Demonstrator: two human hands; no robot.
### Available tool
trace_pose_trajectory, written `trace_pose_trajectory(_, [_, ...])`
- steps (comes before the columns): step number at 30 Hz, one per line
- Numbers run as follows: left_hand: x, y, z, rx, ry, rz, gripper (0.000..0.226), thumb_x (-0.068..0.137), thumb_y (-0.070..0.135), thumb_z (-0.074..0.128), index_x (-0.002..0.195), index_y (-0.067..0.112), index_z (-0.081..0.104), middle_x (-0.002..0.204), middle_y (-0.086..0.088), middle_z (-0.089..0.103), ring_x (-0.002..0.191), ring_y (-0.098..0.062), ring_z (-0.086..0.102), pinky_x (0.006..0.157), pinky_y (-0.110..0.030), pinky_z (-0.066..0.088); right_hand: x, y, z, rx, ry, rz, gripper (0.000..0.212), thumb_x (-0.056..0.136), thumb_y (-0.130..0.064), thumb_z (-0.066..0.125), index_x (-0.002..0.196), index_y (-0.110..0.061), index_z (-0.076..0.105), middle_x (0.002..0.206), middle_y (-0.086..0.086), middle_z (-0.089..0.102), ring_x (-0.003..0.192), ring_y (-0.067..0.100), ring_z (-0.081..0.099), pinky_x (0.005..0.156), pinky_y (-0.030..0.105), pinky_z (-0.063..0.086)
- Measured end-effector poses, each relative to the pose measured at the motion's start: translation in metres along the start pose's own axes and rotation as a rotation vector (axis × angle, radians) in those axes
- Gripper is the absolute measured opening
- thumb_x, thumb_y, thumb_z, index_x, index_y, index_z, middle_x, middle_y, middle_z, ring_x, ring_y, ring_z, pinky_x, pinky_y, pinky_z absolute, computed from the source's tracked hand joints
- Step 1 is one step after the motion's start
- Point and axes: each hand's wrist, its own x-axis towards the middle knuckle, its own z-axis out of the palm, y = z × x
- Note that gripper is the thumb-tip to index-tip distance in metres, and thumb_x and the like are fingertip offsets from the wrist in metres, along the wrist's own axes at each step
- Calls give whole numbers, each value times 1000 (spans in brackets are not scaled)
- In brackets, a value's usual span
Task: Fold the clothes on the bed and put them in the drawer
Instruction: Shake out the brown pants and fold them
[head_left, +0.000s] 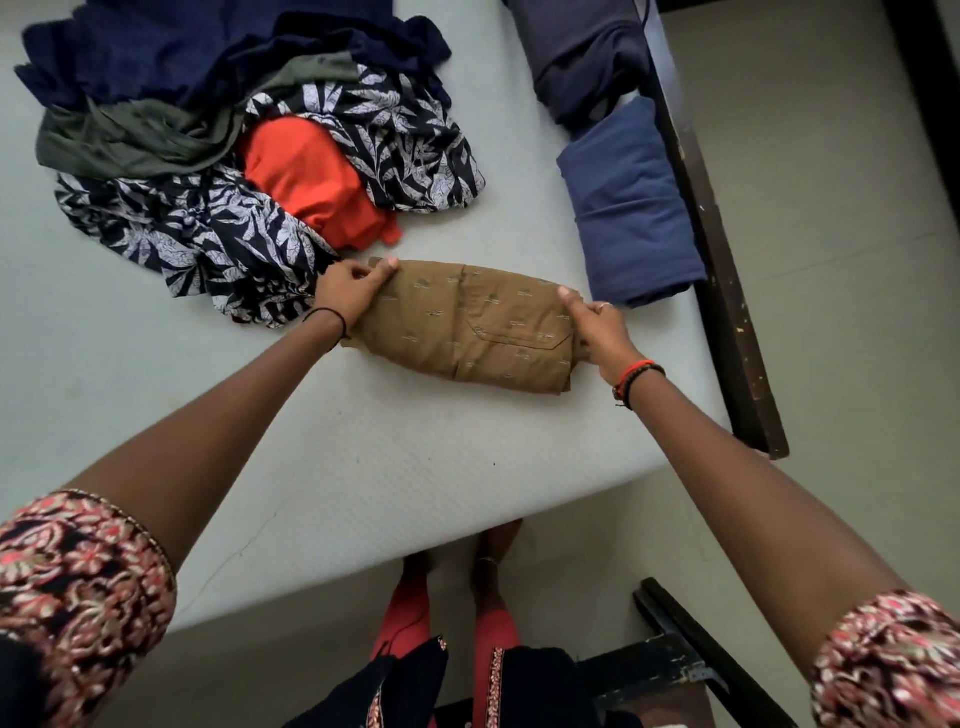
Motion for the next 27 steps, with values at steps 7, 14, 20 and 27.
trace_pose_trajectory(7, [9, 1, -3, -56, 16, 102, 30, 91, 27, 59, 95, -2, 66, 82, -10, 60, 80, -17, 51, 71, -26, 35, -3, 6, 7, 148, -10, 20, 45, 77, -9, 76, 115, -3, 54, 111, 10, 64, 95, 19, 63, 81, 29, 55])
trace_pose_trajectory(14, [-10, -5, -4, -79, 137, 174, 33, 94, 30, 54, 103, -1, 63, 97, -12, 63, 91, -20, 54, 73, -21, 33, -18, 10, 7, 111, 72, 11, 54, 79, -21, 76, 122, -7, 47, 108, 5, 59, 87, 11, 60, 72, 23, 52])
trace_pose_trajectory(20, [-59, -67, -8, -232, 59, 152, 23, 92, 30, 57, 96, 9, 66, 89, -3, 63, 79, -3, 58, 72, -18, 45, -46, 53, -9, 102, -115, 135, 46, 78, -29, 76, 114, -9, 58, 115, 4, 65, 105, 16, 62, 88, 34, 53])
trace_pose_trajectory(27, [-49, -79, -18, -53, -1, 228, 28, 85, 14, 67, 105, -5, 67, 96, -12, 67, 76, 3, 63, 69, 1, 41, -44, 56, -9, 56, -48, 40, 18, 79, -13, 75, 78, -14, 57, 89, 5, 65, 88, 19, 61, 81, 31, 52])
